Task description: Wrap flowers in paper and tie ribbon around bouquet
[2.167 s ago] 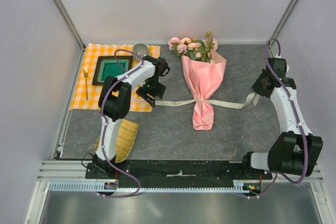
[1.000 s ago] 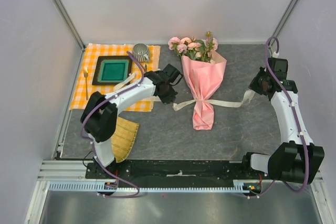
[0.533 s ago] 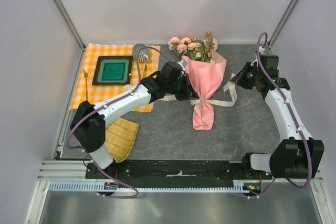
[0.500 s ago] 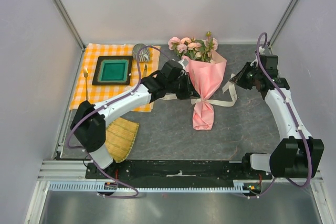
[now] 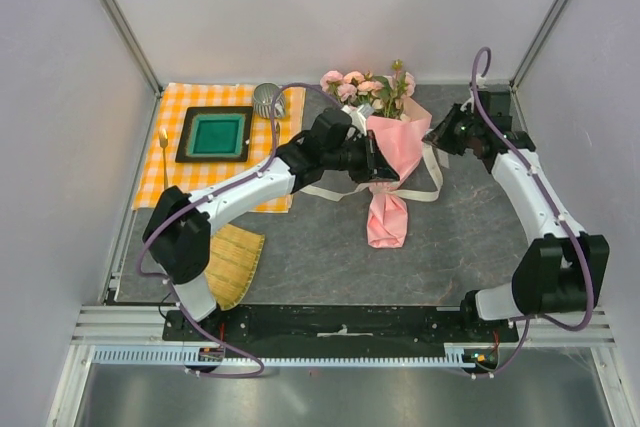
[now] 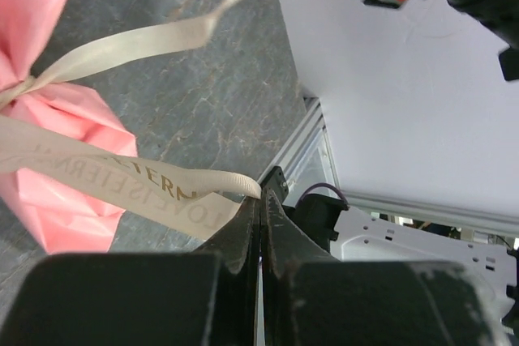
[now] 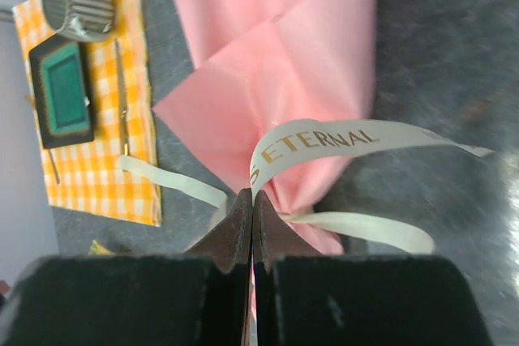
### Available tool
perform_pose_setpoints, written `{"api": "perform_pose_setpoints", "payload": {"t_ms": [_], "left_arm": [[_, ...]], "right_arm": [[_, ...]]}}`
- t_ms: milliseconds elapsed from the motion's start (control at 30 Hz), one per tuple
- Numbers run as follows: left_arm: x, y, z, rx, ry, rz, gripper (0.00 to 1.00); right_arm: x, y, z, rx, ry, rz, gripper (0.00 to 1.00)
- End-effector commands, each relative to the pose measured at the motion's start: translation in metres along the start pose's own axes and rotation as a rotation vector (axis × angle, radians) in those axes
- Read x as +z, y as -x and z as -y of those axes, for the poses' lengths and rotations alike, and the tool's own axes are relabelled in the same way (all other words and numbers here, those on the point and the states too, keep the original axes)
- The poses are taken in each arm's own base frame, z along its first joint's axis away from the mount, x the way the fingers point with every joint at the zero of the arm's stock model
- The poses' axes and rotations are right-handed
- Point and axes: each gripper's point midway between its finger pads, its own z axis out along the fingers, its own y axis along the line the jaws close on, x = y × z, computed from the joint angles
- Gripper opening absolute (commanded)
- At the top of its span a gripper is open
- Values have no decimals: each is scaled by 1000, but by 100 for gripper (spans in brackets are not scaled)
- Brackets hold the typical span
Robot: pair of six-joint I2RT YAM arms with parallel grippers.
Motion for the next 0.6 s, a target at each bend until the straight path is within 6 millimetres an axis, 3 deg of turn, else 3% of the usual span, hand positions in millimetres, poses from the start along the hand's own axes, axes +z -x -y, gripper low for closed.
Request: {"api": "perform_pose_setpoints", "payload": {"t_ms": [0,100,200,233,267,300,333,367,433,567], "left_arm": [[3,-7,43,38,-196,-38,2],[5,-11,46,50,-206,-43,2],[1,-19,37,73,-192,-43,2],[0,-22,33,74,-183,-42,2],[0,-30,22,70,-164,-50,2],[-5,-33,23,82,-165,-40,2],[-6,-38,18,83,-159,-41,2],[-7,-47,6,78,-145,-46,2],[-14,-53,3,83,-143,-27,2],[-15,-62,-12,72,-117,-20,2]], "right_arm": [[14,21,-51,-6,164,43,0],[26,22,-72,-37,219,40,0],[42,6,-106,-92,322,-1,0],[55,-15,-119,-118,357,-65,0],[61,-21,-131,-144,384,-84,0],[69,-35,-136,-162,387,-126,0],[85,-65,-142,-207,391,-202,0],[89,-74,-151,-228,410,-233,0],[103,-104,-152,-244,407,-319,0],[117,-131,-151,-291,429,-404,9]]}}
